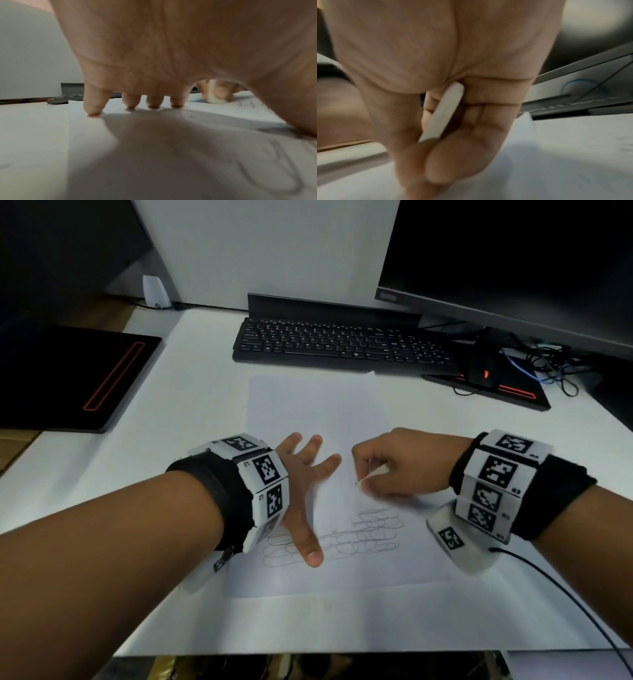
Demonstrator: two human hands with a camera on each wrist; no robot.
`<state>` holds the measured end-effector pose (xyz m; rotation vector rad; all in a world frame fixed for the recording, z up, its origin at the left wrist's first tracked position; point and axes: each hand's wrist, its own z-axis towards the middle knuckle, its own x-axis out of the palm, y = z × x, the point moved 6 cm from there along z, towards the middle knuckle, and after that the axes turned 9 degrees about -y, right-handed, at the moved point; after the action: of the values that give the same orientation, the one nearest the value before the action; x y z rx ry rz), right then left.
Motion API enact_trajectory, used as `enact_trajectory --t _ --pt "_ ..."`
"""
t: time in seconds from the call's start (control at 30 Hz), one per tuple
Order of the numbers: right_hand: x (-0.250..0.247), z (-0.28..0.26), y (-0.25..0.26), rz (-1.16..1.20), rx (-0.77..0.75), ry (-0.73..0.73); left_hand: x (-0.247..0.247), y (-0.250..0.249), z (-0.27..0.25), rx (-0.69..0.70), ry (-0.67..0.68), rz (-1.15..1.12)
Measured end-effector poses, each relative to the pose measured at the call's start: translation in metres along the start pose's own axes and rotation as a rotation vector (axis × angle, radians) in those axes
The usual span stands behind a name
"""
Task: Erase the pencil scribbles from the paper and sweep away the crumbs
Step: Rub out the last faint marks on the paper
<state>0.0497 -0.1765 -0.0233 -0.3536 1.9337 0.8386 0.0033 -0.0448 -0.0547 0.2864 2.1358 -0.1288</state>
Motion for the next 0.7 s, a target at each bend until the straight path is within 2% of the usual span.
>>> enact_trajectory --t 0.1,0.23,0.3,0.4,0.57,0.7 --pt "0.02 -0.006 0.021 -0.021 -0.095 0.107 0.001 0.0 0.002 -0.003 0.002 0.017" --pt "0.0 -0.001 -0.002 -0.009 0.011 0.016 0.001 0.0 0.001 -0.013 -0.005 -0.001" --pt "0.004 -0.003 0.003 -0.016 -0.02 0.009 0.001 0.0 0.001 -0.01 -0.003 0.001" --pt "0.018 -0.009 0.016 -0.029 -0.074 0.08 0.002 0.001 0.002 -0.001 0.002 0.021" --pt "-0.006 -0.001 -0.014 0.0 0.093 -0.046 0.001 0.0 0.001 0.002 -0.009 -0.002" --pt "-0.002 0.001 -0.011 -0.059 0.076 -0.015 0.002 0.0 0.0 -0.008 -0.006 -0.008"
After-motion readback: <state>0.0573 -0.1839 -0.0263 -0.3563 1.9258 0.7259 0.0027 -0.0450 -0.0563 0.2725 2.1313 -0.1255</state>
